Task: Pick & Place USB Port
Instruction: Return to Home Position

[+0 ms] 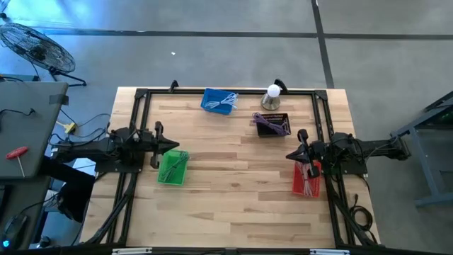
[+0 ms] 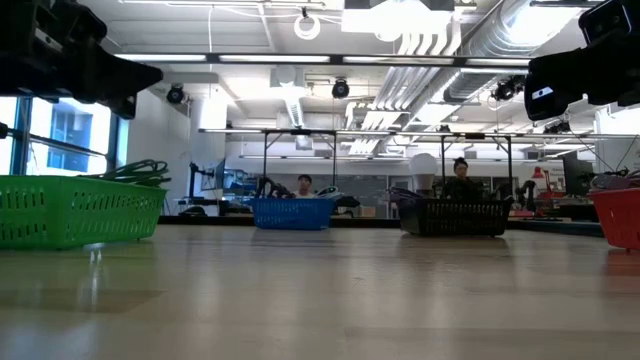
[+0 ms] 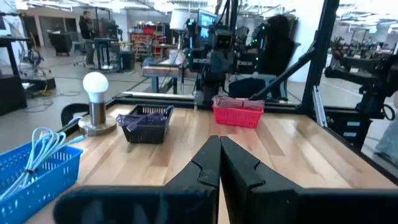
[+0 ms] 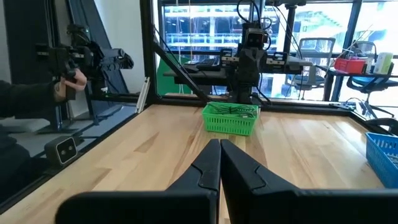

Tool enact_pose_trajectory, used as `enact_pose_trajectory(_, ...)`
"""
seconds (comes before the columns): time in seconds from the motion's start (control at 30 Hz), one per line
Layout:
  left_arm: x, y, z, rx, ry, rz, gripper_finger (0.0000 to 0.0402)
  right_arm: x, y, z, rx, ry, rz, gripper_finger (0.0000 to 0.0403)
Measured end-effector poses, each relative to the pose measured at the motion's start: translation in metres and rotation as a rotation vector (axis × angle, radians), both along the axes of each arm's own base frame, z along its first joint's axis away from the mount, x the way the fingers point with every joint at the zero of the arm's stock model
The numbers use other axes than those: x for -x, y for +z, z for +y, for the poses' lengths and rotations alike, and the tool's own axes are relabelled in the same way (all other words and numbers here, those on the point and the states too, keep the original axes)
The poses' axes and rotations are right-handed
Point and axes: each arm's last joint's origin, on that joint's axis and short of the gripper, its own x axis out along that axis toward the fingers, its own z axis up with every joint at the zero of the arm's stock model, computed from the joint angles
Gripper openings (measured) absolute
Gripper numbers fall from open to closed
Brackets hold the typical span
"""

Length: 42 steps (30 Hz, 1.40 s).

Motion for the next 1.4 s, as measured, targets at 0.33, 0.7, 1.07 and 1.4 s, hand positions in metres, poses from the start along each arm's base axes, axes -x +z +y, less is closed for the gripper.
enact_pose_trajectory(0.33, 0.0001, 0.0027, -0.0004, -0.014, -0.011, -0.032, 0.0000, 0.0002, 0.0010, 0.0003, 0.096, 0.009, -0.029, 0.0000)
enact_pose_trajectory(0.7, -0.0001, 0.0013, -0.0010, -0.005, -0.033, -0.023, 0.0000, 0.0012, 0.0030, 0.0005, 0.128, 0.015, -0.058, 0.0000)
enact_pose_trajectory(1.07, 0.0000, 0.0021, -0.0018, -0.008, -0.063, -0.031, 0.0000, 0.0013, 0.0082, -0.0015, 0.150, -0.059, -0.110, 0.0000)
enact_pose_trajectory(1.4, -0.0001, 0.0018, -0.0018, -0.008, -0.063, -0.027, 0.0000, 0.0010, 0.0076, -0.0058, 0.030, -0.201, -0.081, 0.0000)
